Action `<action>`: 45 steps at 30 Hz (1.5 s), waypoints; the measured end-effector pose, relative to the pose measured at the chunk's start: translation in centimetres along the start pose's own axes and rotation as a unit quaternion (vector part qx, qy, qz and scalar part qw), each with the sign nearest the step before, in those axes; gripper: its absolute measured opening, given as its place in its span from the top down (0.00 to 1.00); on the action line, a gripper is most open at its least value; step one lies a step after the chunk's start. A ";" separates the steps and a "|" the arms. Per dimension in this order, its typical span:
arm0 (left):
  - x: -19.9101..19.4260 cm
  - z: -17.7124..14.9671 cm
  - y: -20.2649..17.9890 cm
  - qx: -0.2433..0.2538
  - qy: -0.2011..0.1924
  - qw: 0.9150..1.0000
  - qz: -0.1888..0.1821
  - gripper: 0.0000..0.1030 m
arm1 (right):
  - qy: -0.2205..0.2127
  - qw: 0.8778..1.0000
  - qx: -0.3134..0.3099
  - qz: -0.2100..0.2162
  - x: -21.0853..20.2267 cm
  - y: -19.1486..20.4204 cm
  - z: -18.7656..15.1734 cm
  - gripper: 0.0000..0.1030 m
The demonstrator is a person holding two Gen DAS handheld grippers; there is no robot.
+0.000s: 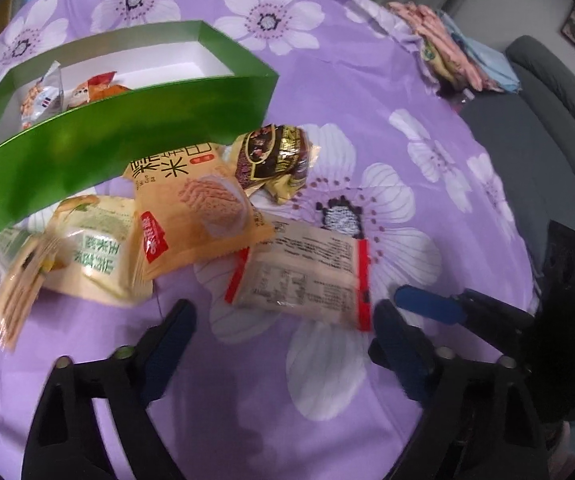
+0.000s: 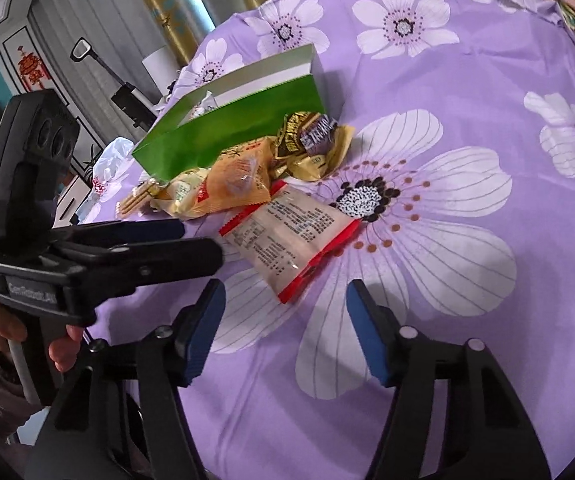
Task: Organize snacks
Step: 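Move the left tool to the white-and-red printed packet and grasp it, then lift the white-and-red packet with the left tool over the green box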
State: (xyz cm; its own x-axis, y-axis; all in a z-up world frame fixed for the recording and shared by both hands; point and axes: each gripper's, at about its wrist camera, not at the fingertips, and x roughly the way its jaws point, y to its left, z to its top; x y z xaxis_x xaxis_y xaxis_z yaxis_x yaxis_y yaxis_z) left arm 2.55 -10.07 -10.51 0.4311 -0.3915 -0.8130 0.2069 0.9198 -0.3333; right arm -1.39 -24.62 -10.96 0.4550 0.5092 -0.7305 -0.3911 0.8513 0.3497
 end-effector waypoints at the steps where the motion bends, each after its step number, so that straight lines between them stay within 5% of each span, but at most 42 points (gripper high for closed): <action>1: 0.3 0.1 0.0 0.002 0.003 1.000 0.001 0.20 | 0.002 1.000 0.002 -0.002 0.2 -0.1 0.1 0.44; 12: 2.2 1.5 1.2 -0.009 0.024 0.999 -0.032 0.24 | 0.012 1.000 -0.003 -0.004 1.9 -0.4 1.2 0.54; 16: 2.3 1.6 1.1 -0.015 0.039 0.997 -0.065 0.49 | 0.024 1.000 -0.011 -0.005 2.5 -0.5 1.6 0.63; 20: 2.2 1.5 1.2 -0.025 0.041 0.998 -0.049 0.60 | 0.021 1.000 -0.018 0.012 2.8 -0.9 1.5 0.64; 23: 1.9 0.9 1.1 -0.025 0.039 0.998 -0.047 0.63 | 0.012 1.000 0.000 0.027 2.7 -1.4 1.4 0.74; 34: 0.0 -0.9 0.0 -0.028 0.029 0.998 -0.056 0.66 | 0.010 0.999 -0.049 0.004 1.2 1.1 0.5 0.80; 45: -4.0 -1.3 -1.1 -0.012 -0.023 0.999 -0.039 0.66 | -0.019 0.996 -0.083 0.002 -1.7 3.7 0.6 0.80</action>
State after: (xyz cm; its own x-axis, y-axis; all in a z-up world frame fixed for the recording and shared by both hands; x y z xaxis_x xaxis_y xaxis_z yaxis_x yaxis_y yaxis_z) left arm -0.56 -9.46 -7.53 0.4545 -0.4627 -0.7611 0.2212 0.8863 -0.4067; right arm -3.16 -22.27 -8.09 0.4821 0.5189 -0.7059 -0.5185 0.8185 0.2475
